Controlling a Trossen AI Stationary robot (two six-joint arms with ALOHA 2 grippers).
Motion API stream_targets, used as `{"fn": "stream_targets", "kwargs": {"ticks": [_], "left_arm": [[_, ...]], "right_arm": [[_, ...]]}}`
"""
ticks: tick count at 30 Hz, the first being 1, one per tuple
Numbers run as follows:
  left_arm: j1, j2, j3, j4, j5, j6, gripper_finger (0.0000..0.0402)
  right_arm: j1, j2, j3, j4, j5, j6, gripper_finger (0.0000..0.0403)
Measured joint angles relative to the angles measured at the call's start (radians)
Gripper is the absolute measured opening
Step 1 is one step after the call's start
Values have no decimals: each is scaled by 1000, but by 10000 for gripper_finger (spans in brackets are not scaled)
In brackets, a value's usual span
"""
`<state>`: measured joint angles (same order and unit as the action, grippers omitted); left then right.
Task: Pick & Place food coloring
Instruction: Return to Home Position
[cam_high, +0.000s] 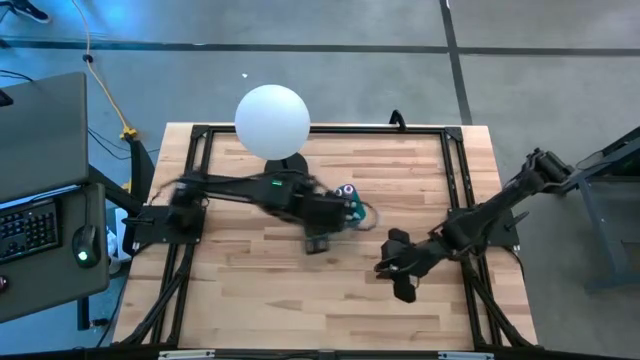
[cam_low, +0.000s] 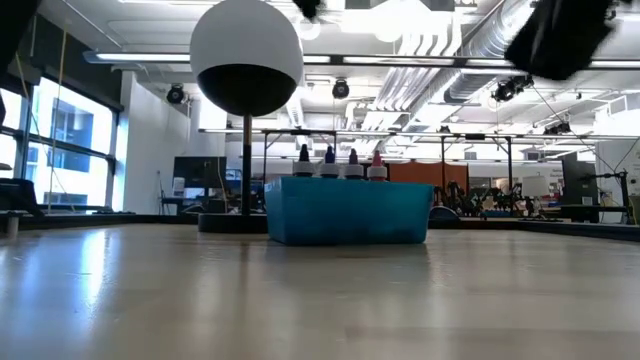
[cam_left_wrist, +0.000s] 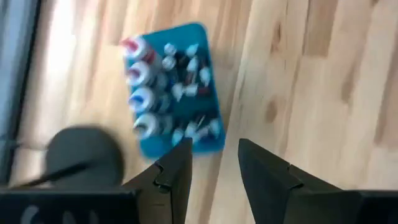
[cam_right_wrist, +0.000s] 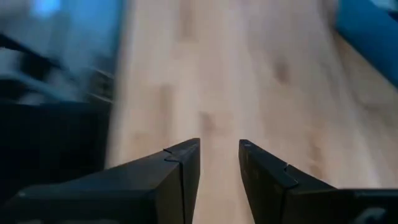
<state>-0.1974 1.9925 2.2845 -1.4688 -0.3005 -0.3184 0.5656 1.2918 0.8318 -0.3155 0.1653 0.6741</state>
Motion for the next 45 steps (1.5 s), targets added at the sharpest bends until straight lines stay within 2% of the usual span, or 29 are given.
{"fn": "stream_targets", "kwargs": {"ticks": [3, 5, 10, 15, 19, 24, 28, 32, 34, 36, 38, 41, 43, 45], "left_arm": [[-34, -121, -47, -40, -15, -65, 127], [-75, -191, -65, -110, -77, -123, 127], [-166, -345, -118, -107, -161, -188, 127], [-268, -523, -209, -103, -257, -269, 127], [-328, -658, -335, -103, -344, -293, 127], [-374, -836, -545, -99, -372, -360, 127], [-387, -965, -728, -71, -400, -400, 127], [-386, -1082, -927, 80, -401, -372, 127], [-386, -1135, -1042, 226, -394, -305, 127], [-386, -1186, -1168, 402, -376, -182, 127], [-386, -1230, -1294, 603, -316, -18, 127], [-385, -1271, -1457, 897, -258, 194, 127], [-373, -1284, -1523, 1023, -266, 272, 127], [-333, -1285, -1558, 1074, -278, 311, 127]], "right_arm": [[2, -44, 67, -1, -46, -43, 103], [2, -81, 119, -3, -50, -152, 103], [0, -197, 230, -79, -75, -383, 103], [6, -318, 242, -106, -105, -457, 103], [6, -401, 227, -115, -105, -441, 103], [6, -473, 225, -117, -105, -414, 103], [6, -509, 225, -139, -105, -486, 103], [6, -523, 223, -185, -92, -512, 103], [6, -528, 200, -164, -60, -494, 103], [5, -538, 161, -132, -36, -507, 103], [1, -562, 104, -83, -15, -515, 103], [-12, -627, 0, 7, -25, -474, 103], [-21, -695, -74, 50, -52, -472, 103], [-26, -776, -147, 82, -70, -470, 103]]}}
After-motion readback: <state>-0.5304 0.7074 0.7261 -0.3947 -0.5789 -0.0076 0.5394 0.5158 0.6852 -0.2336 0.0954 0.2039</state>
